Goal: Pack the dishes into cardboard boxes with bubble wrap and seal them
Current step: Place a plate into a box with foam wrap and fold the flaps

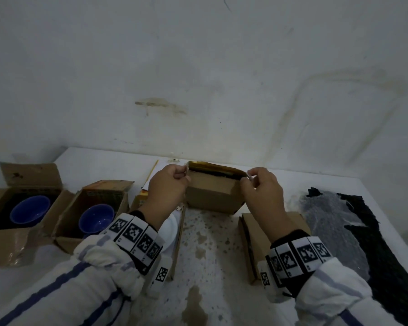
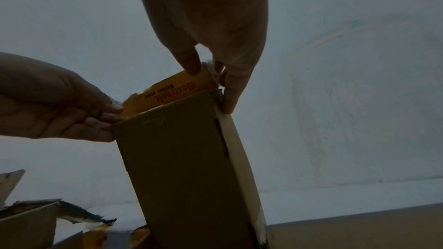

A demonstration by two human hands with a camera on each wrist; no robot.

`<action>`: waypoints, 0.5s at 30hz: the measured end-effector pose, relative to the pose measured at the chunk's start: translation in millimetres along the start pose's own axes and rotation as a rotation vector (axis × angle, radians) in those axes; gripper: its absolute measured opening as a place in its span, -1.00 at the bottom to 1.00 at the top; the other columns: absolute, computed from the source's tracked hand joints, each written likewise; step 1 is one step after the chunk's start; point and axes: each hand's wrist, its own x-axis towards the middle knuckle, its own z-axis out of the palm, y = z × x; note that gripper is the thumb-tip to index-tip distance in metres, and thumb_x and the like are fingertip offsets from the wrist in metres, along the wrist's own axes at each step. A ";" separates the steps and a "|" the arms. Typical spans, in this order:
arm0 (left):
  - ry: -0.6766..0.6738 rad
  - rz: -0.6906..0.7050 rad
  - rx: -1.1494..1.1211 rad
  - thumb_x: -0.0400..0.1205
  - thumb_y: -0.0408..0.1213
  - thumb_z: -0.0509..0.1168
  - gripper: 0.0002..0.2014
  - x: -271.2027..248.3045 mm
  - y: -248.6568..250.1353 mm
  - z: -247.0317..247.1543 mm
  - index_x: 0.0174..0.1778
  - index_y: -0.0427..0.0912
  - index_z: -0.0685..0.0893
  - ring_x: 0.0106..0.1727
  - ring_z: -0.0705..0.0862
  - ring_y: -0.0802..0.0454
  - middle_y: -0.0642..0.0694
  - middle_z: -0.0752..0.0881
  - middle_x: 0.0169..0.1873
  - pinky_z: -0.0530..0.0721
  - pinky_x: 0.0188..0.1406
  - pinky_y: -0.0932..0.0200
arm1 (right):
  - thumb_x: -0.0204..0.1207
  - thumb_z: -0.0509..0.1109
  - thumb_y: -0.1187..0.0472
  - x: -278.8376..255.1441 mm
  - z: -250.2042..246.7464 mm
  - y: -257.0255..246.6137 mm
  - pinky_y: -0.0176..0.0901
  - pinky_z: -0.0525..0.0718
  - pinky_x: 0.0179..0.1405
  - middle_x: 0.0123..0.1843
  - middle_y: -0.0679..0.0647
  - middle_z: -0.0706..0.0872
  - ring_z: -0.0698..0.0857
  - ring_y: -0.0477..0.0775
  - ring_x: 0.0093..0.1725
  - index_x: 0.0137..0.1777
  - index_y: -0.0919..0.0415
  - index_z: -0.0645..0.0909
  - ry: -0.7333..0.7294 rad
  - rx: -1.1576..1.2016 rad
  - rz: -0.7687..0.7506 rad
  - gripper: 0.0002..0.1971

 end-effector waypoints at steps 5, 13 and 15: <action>-0.015 0.028 0.022 0.60 -0.32 0.32 -0.68 3.6 0.8 -2.4 0.29 -0.18 0.66 0.13 0.69 -0.09 -0.15 0.74 0.12 0.65 0.18 -0.01 | 0.60 0.24 0.17 0.5 -3.8 2.2 -0.33 0.50 -0.03 0.04 0.05 0.73 0.64 0.00 0.04 0.17 0.16 0.68 0.018 -0.001 -0.005 -0.75; -0.013 0.107 0.156 0.64 -0.18 0.31 -0.72 8.7 10.7 -4.2 0.22 -0.20 0.72 0.02 0.67 -0.01 -0.13 0.76 0.09 0.46 -0.04 0.25 | 0.54 0.37 0.23 8.3 -12.3 3.7 0.15 0.70 0.13 -0.16 0.02 0.71 0.74 0.18 -0.08 0.05 0.13 0.67 -0.076 0.173 0.118 -0.88; -0.023 0.104 0.186 0.63 -0.21 0.33 -0.71 11.9 13.1 -5.6 0.22 -0.22 0.72 0.13 0.66 -0.02 -0.14 0.75 0.14 0.43 0.00 0.28 | 0.55 0.36 0.24 8.7 -12.1 3.4 0.09 0.68 0.11 -0.12 0.07 0.70 0.72 0.19 -0.04 0.04 0.13 0.62 -0.091 0.135 0.112 -0.90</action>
